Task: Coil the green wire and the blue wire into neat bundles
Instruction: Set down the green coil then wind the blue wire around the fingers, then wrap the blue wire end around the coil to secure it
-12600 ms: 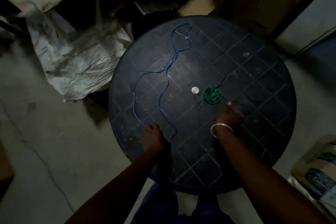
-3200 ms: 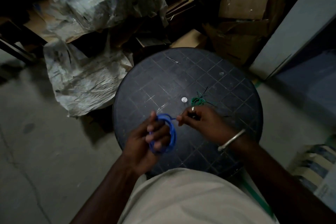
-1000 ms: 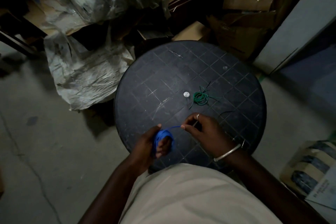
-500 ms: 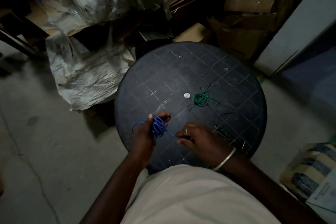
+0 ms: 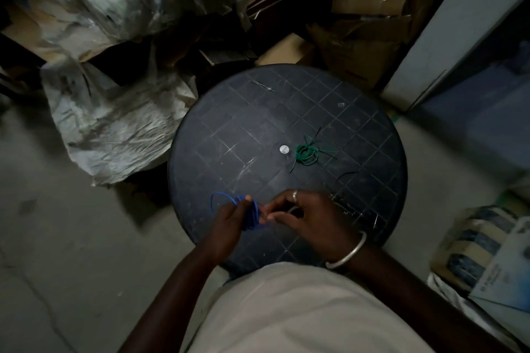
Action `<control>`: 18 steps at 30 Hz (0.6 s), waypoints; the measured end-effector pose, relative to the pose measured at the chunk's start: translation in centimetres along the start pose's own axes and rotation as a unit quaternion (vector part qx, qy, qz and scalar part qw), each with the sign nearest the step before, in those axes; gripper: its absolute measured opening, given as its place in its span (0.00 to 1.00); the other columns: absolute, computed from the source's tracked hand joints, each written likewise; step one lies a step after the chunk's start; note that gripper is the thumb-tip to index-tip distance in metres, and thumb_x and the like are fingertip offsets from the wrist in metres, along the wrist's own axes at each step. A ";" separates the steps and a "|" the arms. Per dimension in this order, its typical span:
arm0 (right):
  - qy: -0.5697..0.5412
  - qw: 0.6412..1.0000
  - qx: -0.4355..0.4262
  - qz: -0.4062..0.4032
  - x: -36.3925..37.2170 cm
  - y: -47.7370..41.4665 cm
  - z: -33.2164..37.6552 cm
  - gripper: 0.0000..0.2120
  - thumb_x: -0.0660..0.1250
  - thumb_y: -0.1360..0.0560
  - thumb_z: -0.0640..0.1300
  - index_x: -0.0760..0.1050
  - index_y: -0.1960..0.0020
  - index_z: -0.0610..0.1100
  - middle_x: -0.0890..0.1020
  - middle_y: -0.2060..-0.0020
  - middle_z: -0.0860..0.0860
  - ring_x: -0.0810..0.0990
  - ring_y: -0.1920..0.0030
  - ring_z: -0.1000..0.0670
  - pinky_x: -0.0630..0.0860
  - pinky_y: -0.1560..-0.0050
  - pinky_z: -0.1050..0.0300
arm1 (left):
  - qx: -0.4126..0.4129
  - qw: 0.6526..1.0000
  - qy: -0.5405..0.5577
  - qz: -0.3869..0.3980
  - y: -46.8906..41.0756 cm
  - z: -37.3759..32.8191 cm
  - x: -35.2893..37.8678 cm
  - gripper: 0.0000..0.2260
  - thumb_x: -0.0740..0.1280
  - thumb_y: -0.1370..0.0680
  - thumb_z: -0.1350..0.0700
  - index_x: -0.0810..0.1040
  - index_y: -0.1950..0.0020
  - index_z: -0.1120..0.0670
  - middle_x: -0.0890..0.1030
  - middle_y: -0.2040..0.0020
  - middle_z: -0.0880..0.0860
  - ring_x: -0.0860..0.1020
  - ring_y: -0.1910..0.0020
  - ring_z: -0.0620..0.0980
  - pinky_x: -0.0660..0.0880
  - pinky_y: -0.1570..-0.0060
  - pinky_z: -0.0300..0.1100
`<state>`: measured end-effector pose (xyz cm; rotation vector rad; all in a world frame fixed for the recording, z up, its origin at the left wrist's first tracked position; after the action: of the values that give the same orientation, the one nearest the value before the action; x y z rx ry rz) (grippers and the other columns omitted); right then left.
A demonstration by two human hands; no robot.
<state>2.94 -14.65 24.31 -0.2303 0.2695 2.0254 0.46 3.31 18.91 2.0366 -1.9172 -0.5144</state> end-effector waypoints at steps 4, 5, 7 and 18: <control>-0.033 0.996 0.033 -0.071 0.8 -0.3 -0.3 0.08 0.77 0.30 0.37 0.84 0.52 0.45 0.88 0.59 0.49 0.87 0.58 0.50 0.82 0.54 0.59 | -0.120 0.985 0.097 0.083 -0.3 1.0 0.4 0.24 0.47 0.16 0.56 0.79 0.58 0.61 0.84 0.69 0.53 0.82 0.71 0.46 0.77 0.65 0.40; -0.048 0.993 0.047 -0.097 0.9 -0.5 -0.5 0.08 0.78 0.31 0.36 0.84 0.53 0.43 0.87 0.60 0.48 0.87 0.57 0.49 0.82 0.54 0.57 | -0.136 0.979 0.109 0.108 -0.6 1.2 0.3 0.27 0.45 0.16 0.54 0.80 0.58 0.63 0.84 0.67 0.57 0.81 0.71 0.50 0.76 0.64 0.43; -0.102 0.981 0.083 -0.146 1.4 -0.9 -1.0 0.09 0.79 0.33 0.34 0.83 0.54 0.40 0.87 0.60 0.45 0.87 0.58 0.47 0.82 0.54 0.57 | -0.144 0.966 0.119 0.178 -1.1 1.1 0.0 0.32 0.40 0.17 0.50 0.78 0.54 0.69 0.84 0.65 0.62 0.79 0.72 0.55 0.75 0.65 0.45; -0.128 0.911 0.218 -0.326 -0.7 -2.3 -10.6 0.07 0.76 0.29 0.33 0.81 0.53 0.37 0.83 0.63 0.46 0.80 0.65 0.58 0.77 0.61 0.66 | -0.312 0.918 0.168 0.176 -3.4 2.7 0.6 0.32 0.48 0.22 0.38 0.63 0.80 0.56 0.61 0.83 0.51 0.59 0.86 0.46 0.52 0.83 0.35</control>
<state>5.78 -17.33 14.22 0.2079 0.4075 1.2694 2.25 2.96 14.96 1.2500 -1.5859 -0.5490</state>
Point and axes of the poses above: each hand's wrist, its own y-axis away from the middle knuckle, its own x-axis out of the palm, z = x × y, the point moved 3 cm from there along -y, towards the middle knuckle
